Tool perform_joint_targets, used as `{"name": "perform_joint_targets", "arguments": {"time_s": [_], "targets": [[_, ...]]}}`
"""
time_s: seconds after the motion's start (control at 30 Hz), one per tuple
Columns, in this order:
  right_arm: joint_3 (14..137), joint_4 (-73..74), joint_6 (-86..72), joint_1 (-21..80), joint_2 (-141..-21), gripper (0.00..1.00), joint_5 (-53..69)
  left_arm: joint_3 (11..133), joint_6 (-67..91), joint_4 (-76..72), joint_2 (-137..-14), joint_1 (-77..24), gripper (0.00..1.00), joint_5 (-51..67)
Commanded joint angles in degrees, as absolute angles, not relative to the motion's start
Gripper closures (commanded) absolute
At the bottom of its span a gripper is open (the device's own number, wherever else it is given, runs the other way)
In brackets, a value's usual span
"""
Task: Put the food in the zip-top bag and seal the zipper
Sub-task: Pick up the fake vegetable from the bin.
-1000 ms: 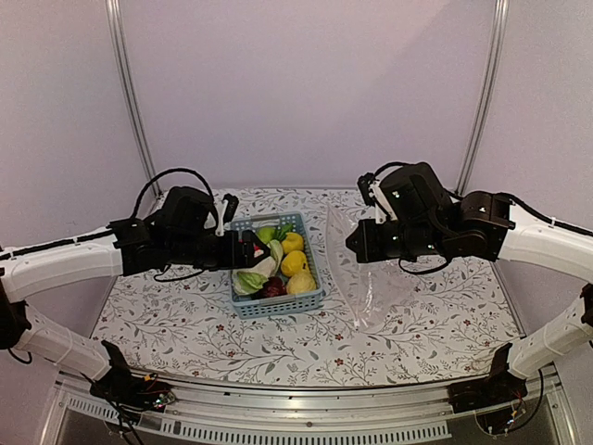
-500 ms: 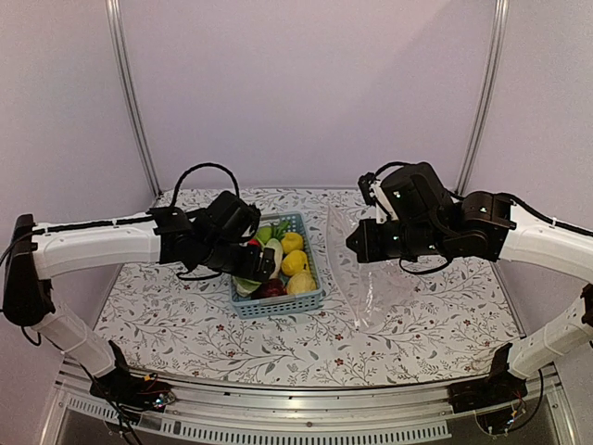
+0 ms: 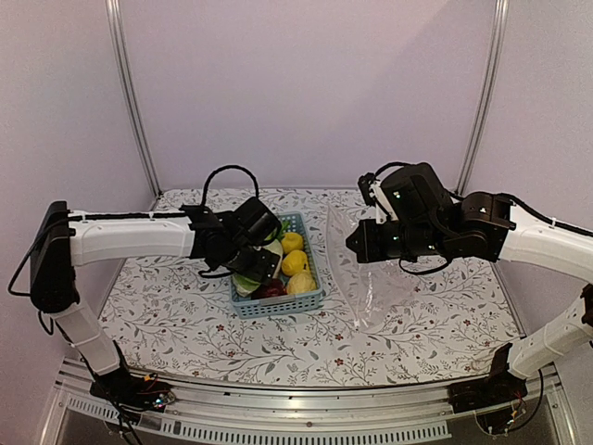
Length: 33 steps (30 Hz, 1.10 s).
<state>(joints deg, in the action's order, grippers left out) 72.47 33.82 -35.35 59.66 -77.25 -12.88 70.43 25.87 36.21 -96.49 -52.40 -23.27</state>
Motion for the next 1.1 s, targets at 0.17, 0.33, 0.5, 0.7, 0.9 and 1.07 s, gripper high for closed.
{"name": "perform_joint_targets", "arguments": {"time_s": [0.17,0.33,0.5,0.7,0.9,1.07], "targets": [[71.8,33.4,-35.0,59.4,-75.5,1.0,-12.9,72.3,23.7,37.0,-101.1,-51.1,0.22,-25.9],[71.8,33.4,-34.7,59.3,-75.6,1.0,-12.9,73.0,23.6,37.9,-103.2,-51.1,0.26,-27.5],[71.7,33.4,-34.8,59.2,-75.4,1.0,-13.1,73.4,24.6,39.3,-103.2,-51.1,0.5,-30.6],[71.7,33.5,-34.8,59.1,-74.7,1.0,-13.1,72.7,26.9,40.3,-98.4,-50.8,0.66,-32.0],[71.5,33.4,-35.1,59.1,-74.5,1.0,-13.1,70.5,27.8,38.8,-90.5,-50.4,0.78,-31.5],[71.5,33.4,-35.2,59.1,-74.1,1.0,-12.8,70.0,28.1,39.7,-82.7,-50.1,0.81,-29.5]]}}
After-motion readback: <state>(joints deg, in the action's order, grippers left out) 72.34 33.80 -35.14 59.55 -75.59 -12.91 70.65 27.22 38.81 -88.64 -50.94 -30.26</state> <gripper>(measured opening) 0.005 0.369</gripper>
